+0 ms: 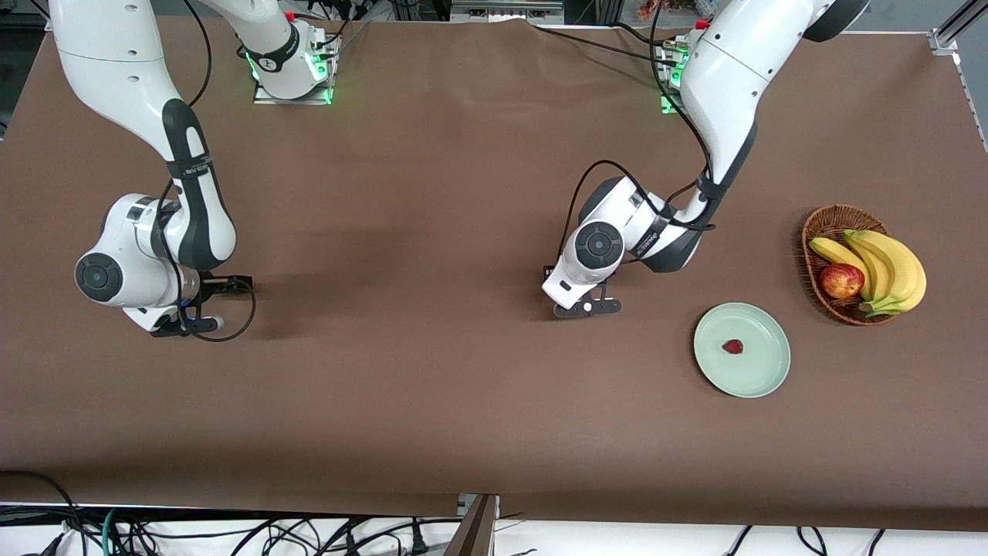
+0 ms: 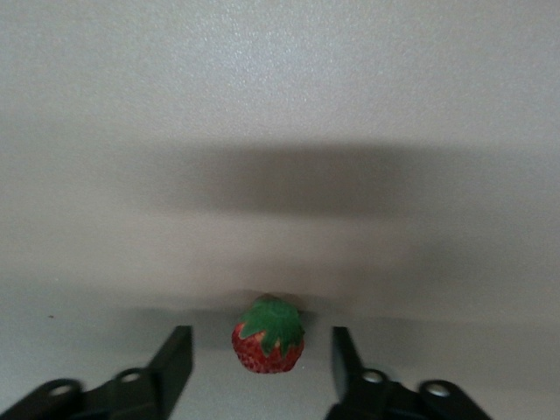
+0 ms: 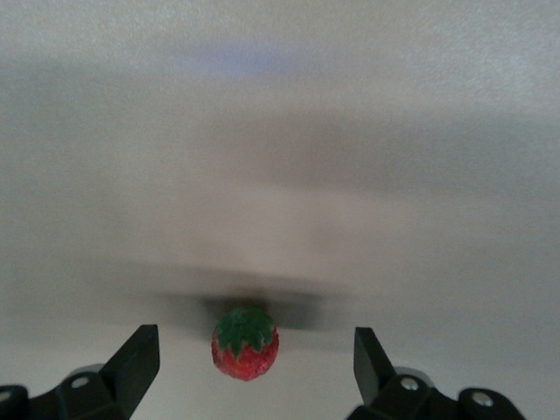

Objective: Collect all strawberries into plate
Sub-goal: 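Take the second strawberry from the right gripper with the left gripper, then move strawberry over plate with the left gripper while the right gripper grasps another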

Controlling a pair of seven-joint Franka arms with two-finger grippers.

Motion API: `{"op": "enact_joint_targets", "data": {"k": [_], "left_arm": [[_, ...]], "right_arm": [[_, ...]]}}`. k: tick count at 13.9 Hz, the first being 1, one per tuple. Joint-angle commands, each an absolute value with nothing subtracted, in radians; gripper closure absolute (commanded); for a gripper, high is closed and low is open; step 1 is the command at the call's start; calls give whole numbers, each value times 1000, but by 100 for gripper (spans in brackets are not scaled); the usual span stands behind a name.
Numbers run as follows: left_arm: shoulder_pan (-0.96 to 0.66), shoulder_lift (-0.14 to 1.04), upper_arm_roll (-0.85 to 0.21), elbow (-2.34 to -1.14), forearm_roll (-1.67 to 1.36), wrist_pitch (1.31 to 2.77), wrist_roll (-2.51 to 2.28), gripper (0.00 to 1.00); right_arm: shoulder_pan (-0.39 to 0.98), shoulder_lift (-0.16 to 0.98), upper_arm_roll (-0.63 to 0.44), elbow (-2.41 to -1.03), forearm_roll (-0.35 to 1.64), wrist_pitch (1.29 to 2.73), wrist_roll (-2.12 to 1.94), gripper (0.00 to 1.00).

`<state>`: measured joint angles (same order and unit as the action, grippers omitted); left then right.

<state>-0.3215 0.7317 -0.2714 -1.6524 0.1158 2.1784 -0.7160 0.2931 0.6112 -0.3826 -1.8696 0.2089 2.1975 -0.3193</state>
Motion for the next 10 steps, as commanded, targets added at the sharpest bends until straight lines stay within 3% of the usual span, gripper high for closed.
{"op": "enact_joint_targets", "data": {"k": [1, 3, 5, 10], "left_arm": [[-331, 729, -261, -1654, 143, 2187, -733, 91], [-327, 723, -261, -1648, 143, 2180, -727, 97], [-315, 697, -261, -1638, 143, 2140, -721, 97], [-197, 623, -258, -1540, 144, 1852, -407, 96]], "right_arm": [[295, 572, -377, -1928, 230, 2227, -357, 9], [295, 575, -376, -1930, 230, 2227, -359, 16], [295, 575, -376, -1934, 230, 2226, -359, 39], [295, 572, -374, -1930, 232, 2195, -356, 89]]}}
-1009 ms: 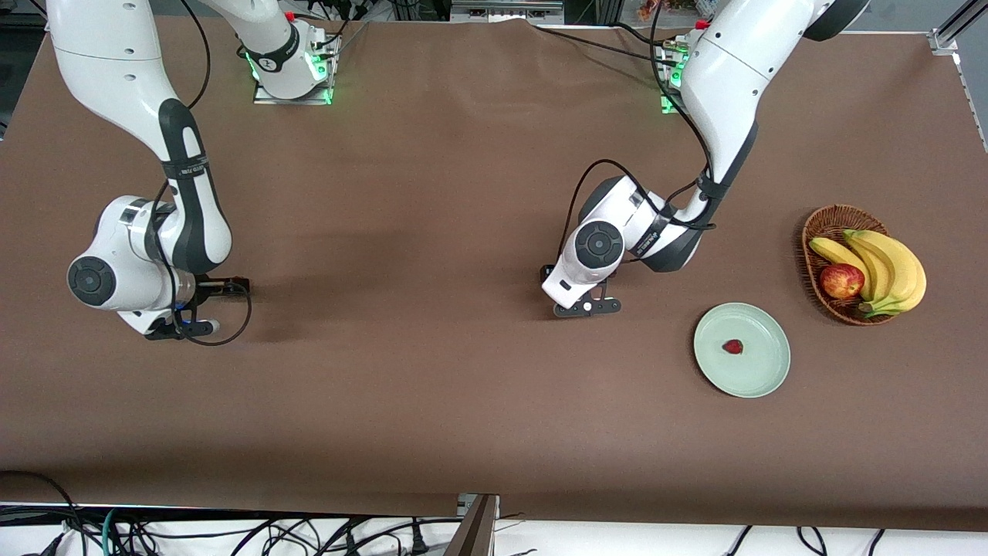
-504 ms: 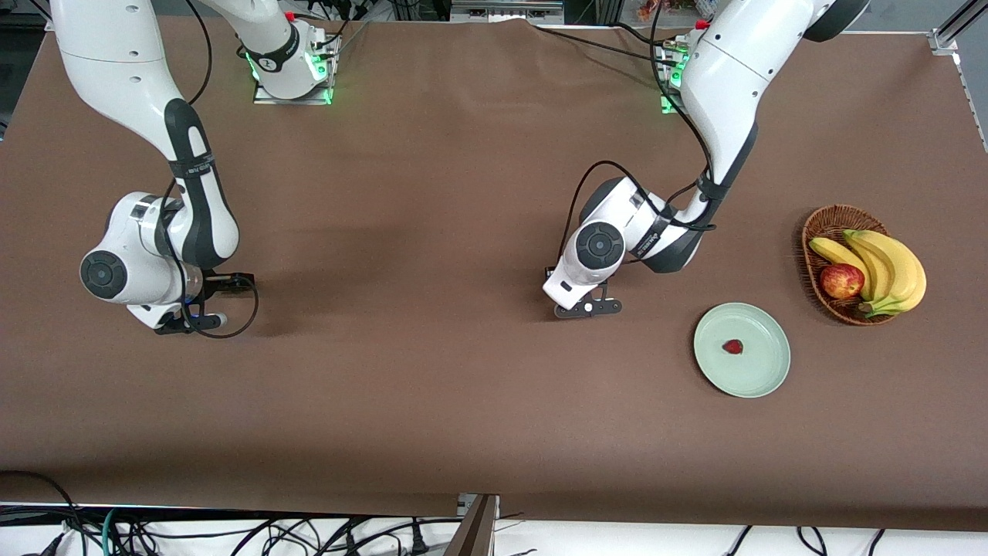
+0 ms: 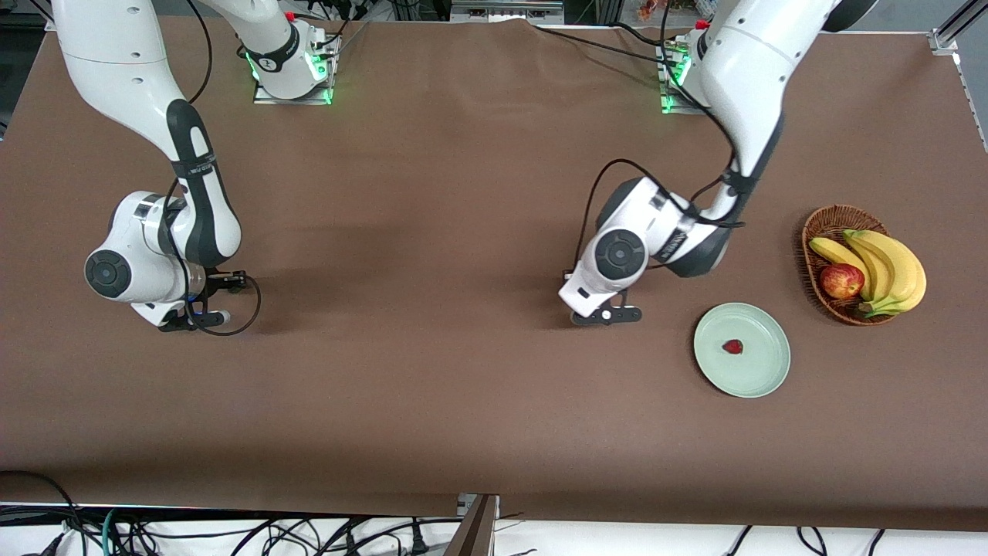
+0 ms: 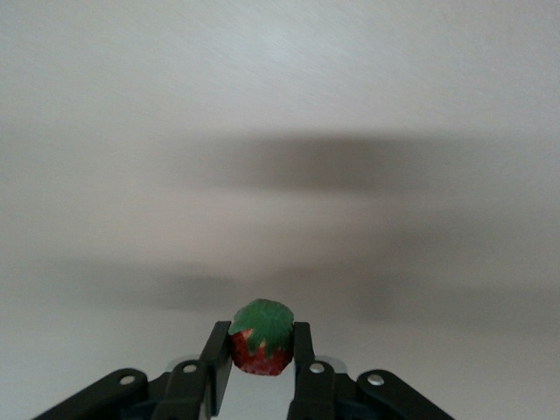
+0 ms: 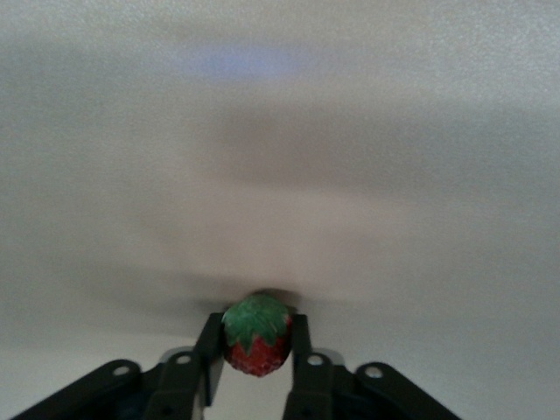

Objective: Collect all strawberries into plate
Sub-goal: 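Move strawberry over plate with the left gripper while the right gripper grasps another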

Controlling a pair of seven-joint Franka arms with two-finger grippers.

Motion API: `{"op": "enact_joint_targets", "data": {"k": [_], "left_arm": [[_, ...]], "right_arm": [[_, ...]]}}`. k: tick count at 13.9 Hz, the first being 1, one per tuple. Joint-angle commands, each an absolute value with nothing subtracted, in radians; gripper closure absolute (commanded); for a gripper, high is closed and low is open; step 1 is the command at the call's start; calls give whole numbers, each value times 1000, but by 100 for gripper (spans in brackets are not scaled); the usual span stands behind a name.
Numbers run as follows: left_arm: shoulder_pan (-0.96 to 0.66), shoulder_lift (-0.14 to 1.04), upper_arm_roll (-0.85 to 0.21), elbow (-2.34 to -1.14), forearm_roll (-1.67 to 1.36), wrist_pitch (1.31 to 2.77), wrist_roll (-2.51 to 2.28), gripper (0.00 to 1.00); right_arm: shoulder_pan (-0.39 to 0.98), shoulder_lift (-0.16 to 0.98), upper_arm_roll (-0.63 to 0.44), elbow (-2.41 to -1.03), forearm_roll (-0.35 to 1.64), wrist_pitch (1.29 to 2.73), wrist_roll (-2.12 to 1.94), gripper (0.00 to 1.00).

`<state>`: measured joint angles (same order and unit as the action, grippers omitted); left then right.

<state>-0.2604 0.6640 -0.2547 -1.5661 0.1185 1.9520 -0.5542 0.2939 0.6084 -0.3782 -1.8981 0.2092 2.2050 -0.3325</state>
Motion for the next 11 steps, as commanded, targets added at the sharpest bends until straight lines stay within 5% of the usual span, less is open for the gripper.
{"op": "enact_joint_targets", "data": {"k": [1, 7, 11], "left_arm": [[-166, 620, -246, -1517, 144, 1817, -306, 96], [20, 667, -216, -1387, 143, 1818, 288, 91], [58, 745, -213, -1379, 143, 1972, 431, 90]], "right_arm": [[299, 568, -371, -1922, 233, 2183, -354, 92], [311, 545, -181, -1818, 365, 2085, -76, 91], [383, 586, -57, -1717, 368, 2105, 340, 91]]}}
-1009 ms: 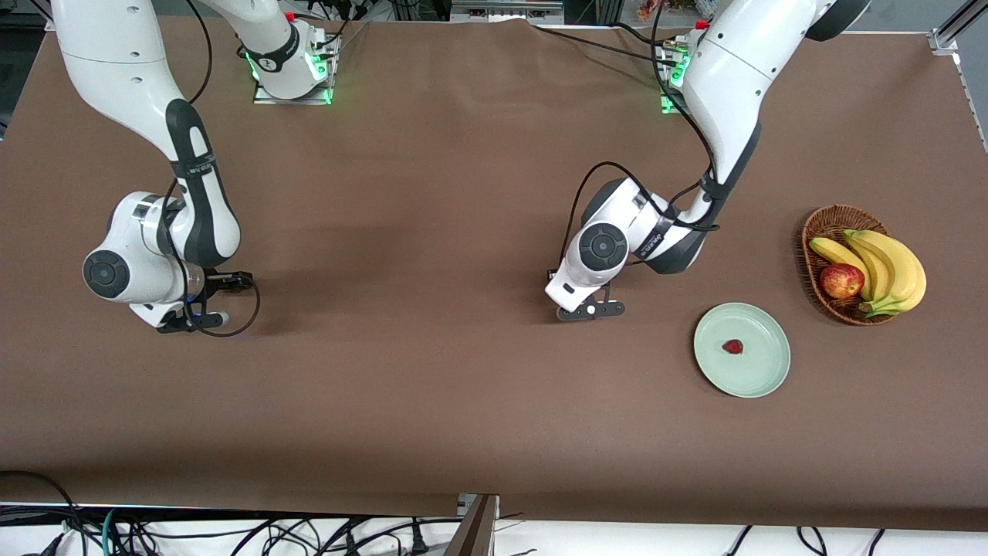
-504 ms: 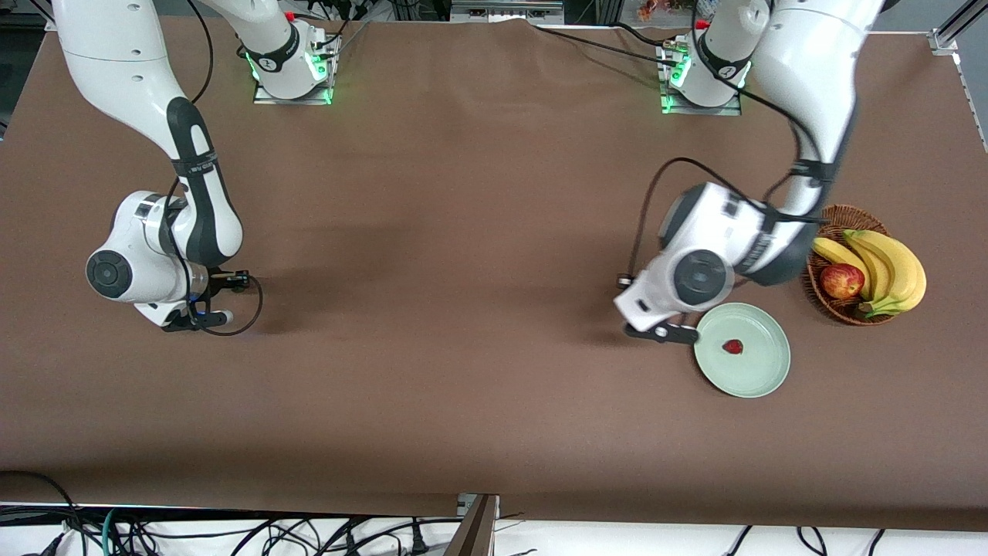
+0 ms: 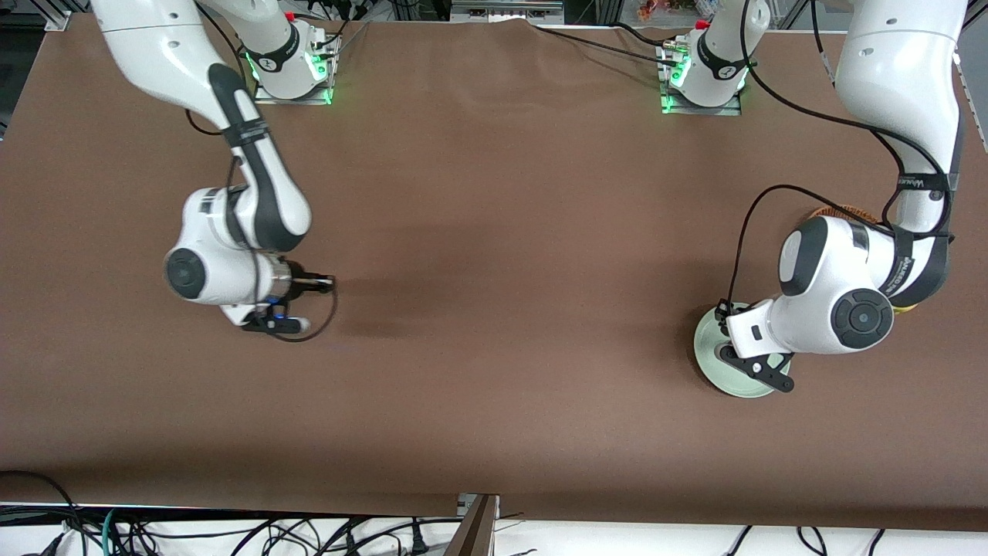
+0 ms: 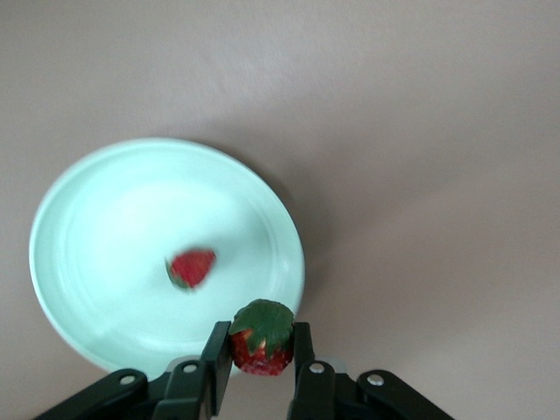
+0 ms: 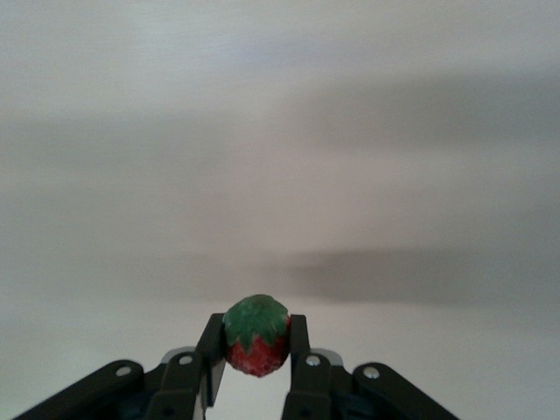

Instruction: Collect all strawberries into plate

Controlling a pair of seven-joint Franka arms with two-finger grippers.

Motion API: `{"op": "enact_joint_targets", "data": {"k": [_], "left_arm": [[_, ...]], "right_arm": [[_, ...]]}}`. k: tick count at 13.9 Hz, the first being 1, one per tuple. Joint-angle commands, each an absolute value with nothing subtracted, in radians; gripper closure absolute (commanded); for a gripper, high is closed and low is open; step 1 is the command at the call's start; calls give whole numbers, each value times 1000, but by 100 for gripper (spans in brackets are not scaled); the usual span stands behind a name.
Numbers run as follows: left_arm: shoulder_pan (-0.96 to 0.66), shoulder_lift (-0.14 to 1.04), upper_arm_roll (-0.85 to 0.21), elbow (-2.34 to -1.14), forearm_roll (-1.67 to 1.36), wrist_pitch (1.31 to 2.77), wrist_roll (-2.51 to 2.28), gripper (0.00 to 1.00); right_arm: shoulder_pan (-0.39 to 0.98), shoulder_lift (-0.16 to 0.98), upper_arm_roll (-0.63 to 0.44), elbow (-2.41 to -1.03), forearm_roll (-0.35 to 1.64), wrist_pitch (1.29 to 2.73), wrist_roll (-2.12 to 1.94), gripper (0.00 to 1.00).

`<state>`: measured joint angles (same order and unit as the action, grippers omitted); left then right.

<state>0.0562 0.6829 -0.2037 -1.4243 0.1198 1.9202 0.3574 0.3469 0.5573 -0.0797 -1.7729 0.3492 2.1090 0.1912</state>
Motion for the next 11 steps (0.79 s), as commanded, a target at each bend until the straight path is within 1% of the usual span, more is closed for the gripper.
{"op": "enact_joint_targets", "data": {"k": [1, 3, 4, 5, 6, 9, 11], "left_arm": [[64, 761, -213, -1379, 141, 2000, 467, 89], [81, 770, -213, -1379, 140, 2023, 532, 86], [84, 773, -213, -1381, 135, 2026, 547, 81], [89, 775, -213, -1381, 129, 2026, 549, 69], [90, 775, -213, -1381, 126, 2026, 542, 1], [91, 765, -215, -1379, 126, 2022, 532, 0], [91, 762, -216, -1378, 126, 2016, 531, 0]], "right_arm": [[417, 607, -49, -1679, 370, 2106, 407, 91], [492, 667, -31, -1602, 429, 2158, 567, 91], [544, 701, -31, -1565, 463, 2216, 642, 91], [592, 734, -31, -1528, 471, 2271, 702, 91], [621, 768, -31, -1491, 471, 2323, 748, 91], [702, 862, -23, -1378, 477, 2451, 842, 91], [727, 932, 3, -1286, 477, 2514, 931, 91]]}}
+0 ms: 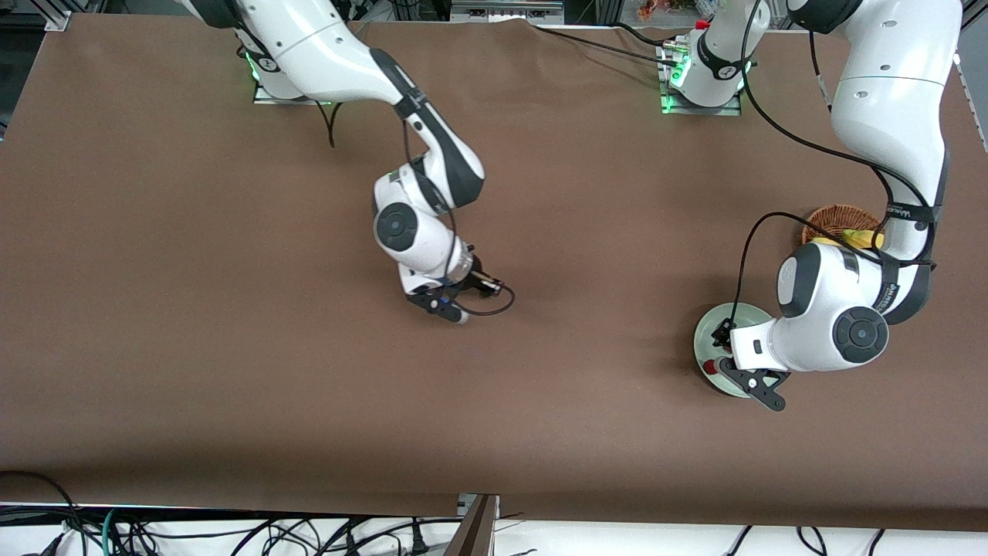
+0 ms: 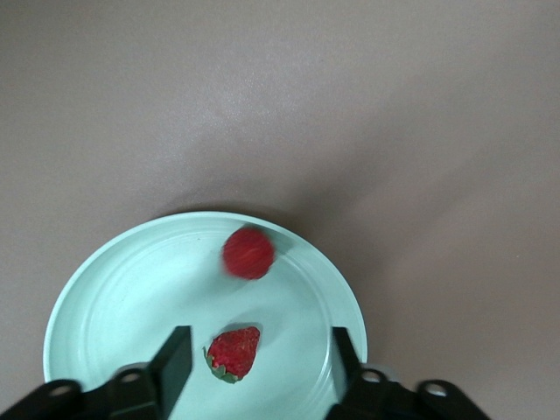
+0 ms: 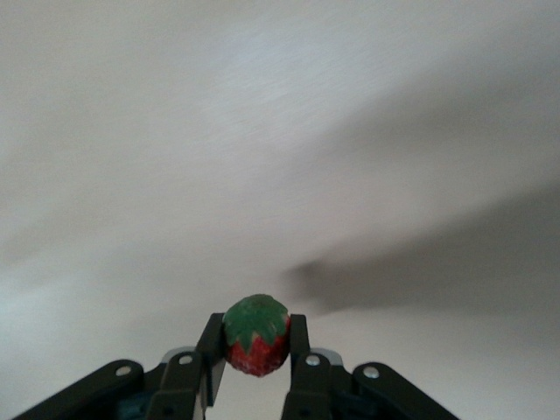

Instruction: Collect all strawberries into plate

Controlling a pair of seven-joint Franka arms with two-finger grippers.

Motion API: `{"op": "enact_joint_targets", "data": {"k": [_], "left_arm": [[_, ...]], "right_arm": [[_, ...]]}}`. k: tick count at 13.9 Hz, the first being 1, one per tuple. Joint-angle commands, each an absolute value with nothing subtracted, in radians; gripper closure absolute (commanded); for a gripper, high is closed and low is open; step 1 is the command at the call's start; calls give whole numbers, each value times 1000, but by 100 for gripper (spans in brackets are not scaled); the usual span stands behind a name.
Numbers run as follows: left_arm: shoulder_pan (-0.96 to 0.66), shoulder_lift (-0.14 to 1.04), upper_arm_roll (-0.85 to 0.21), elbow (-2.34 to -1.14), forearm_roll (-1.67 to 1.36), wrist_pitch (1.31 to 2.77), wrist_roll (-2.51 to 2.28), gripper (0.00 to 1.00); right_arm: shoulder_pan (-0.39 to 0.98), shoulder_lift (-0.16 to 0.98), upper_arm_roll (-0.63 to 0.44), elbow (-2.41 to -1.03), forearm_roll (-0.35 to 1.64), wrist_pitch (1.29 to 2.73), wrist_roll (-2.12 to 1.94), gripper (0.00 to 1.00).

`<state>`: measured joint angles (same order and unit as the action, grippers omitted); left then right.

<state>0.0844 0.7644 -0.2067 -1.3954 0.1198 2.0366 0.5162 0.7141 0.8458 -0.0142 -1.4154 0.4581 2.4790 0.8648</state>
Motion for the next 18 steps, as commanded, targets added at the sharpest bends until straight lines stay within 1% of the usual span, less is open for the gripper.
{"op": "enact_joint_targets", "data": {"k": [1, 5, 6, 8, 10, 11, 13, 14, 16, 18], "left_arm": [[91, 758, -224, -1378, 126, 2007, 531, 0], [34, 710, -238, -1376, 83, 1890, 326, 0], [11, 695, -239, -1376, 83, 1870, 263, 0], [-9, 681, -259, -1384, 78, 1821, 166, 0], [-8, 676, -290, -1396, 49, 1809, 77, 0], [-14, 676, -299, -1410, 45, 1810, 57, 0], [-17, 676, -311, -1416, 44, 1813, 6, 0], [-23, 676, -324, -1417, 44, 1813, -12, 0], [-35, 686, -339, -1422, 40, 1821, -69, 0], [-81, 686, -348, -1451, 35, 1861, -132, 0]], "right_arm": [[736, 960, 15, -1251, 477, 2542, 949, 91], [788, 1028, 25, -1200, 476, 2603, 945, 90], [793, 1029, 28, -1198, 477, 2603, 946, 81], [793, 1023, 28, -1193, 466, 2602, 933, 1], [779, 1005, 17, -1172, 459, 2550, 930, 0], [766, 994, 0, -1149, 433, 2461, 904, 0], [720, 967, -15, -1083, 370, 2212, 754, 0], [683, 941, -18, -1080, 367, 2112, 668, 0], [602, 890, -18, -1081, 362, 1986, 521, 0], [526, 852, -50, -1081, 321, 1837, 428, 0]]}}
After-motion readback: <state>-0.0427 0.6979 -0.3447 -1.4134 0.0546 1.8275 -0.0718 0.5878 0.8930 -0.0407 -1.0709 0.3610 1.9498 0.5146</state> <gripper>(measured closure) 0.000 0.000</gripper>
